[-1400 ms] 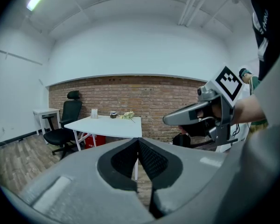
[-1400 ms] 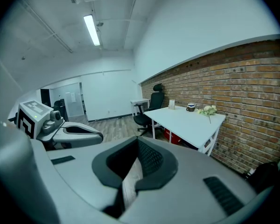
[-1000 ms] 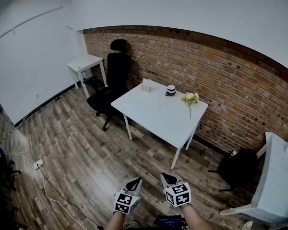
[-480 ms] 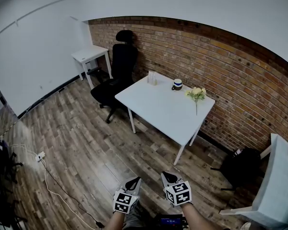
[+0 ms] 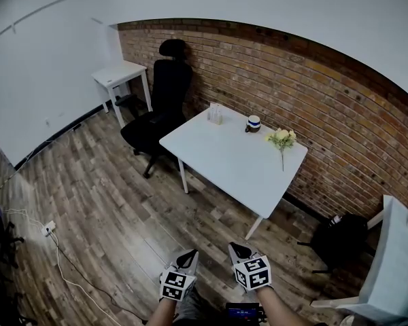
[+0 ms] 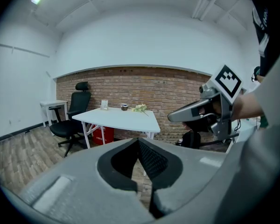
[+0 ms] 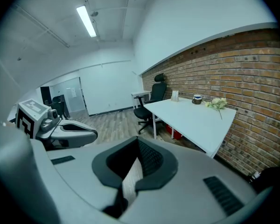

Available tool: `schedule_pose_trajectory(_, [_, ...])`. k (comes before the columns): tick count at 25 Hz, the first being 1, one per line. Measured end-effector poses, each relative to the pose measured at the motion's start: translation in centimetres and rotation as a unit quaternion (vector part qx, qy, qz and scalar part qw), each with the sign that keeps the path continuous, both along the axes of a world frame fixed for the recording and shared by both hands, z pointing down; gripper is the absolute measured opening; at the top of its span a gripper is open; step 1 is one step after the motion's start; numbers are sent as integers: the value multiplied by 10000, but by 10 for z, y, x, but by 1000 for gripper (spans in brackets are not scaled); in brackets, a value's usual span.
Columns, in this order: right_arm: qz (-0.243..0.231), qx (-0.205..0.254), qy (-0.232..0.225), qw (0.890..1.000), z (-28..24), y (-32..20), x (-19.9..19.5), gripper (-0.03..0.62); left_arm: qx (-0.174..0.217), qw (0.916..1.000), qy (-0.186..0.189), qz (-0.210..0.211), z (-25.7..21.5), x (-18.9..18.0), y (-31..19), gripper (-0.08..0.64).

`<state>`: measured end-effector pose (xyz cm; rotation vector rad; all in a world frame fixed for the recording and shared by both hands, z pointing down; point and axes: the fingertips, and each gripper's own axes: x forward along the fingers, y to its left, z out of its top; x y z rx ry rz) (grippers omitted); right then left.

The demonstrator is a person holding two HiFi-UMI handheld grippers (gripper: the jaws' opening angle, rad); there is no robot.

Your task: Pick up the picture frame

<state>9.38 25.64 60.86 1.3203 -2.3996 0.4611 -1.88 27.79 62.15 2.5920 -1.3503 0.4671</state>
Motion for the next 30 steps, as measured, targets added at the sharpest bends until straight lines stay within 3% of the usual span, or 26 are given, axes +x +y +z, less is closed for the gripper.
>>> schedule_pose_trajectory(5, [88, 26, 55, 9999, -6, -54, -32, 8, 52, 10000, 82, 16, -9, -32, -60, 12])
schedule_pose_trajectory(11, [257, 41, 155, 9995, -12, -102, -69, 8, -30, 9993, 175, 333, -12, -67, -107, 12])
schedule_pose_trajectory(19, [365, 61, 192, 9991, -16, -137, -103, 8, -102, 9979, 279, 574, -13, -95, -144, 12])
schedule_pose_trajectory(30, [305, 9, 175, 9994, -6, -188, -127, 8, -131, 9977, 432, 503, -6, -116, -188, 12])
